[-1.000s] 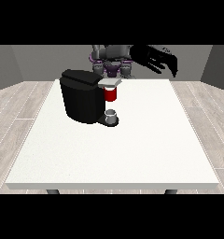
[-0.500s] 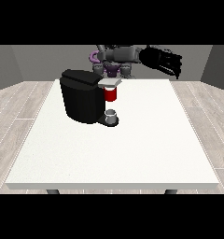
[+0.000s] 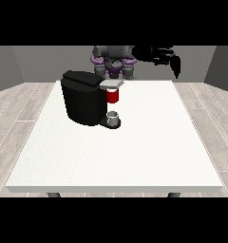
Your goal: Insert the coffee pod into the coffee machine and close the lid
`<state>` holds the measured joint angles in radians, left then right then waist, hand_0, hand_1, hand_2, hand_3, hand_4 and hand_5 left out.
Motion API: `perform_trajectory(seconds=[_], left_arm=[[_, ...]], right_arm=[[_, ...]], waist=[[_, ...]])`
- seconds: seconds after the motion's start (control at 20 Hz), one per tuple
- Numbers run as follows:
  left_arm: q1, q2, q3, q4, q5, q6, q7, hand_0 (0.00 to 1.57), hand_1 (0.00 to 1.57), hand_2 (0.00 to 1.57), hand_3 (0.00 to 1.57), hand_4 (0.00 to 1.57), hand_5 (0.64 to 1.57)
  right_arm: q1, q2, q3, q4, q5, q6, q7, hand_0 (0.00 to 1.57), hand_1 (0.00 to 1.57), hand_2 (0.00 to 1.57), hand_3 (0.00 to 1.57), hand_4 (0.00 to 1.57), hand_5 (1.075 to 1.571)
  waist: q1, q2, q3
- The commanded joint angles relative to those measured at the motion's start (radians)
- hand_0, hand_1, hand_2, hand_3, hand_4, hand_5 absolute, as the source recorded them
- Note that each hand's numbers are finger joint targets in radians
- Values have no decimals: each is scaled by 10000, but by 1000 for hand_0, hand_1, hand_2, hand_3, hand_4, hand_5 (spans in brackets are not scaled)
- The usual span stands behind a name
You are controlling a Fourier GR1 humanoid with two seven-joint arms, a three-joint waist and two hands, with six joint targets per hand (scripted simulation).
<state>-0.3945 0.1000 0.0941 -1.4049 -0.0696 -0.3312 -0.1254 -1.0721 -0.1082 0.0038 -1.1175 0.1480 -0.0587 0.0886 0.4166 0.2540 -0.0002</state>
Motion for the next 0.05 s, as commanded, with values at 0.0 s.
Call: perform_trajectory(seconds=[0.0], left_arm=[[1082,-51,43,16,-50,109,-190,0,0,0,0,266,1571]], right_arm=[[989,794,459,-44,-83,97,-555,0,0,0,0,259,1571]], waist=[[-690,-995,1]])
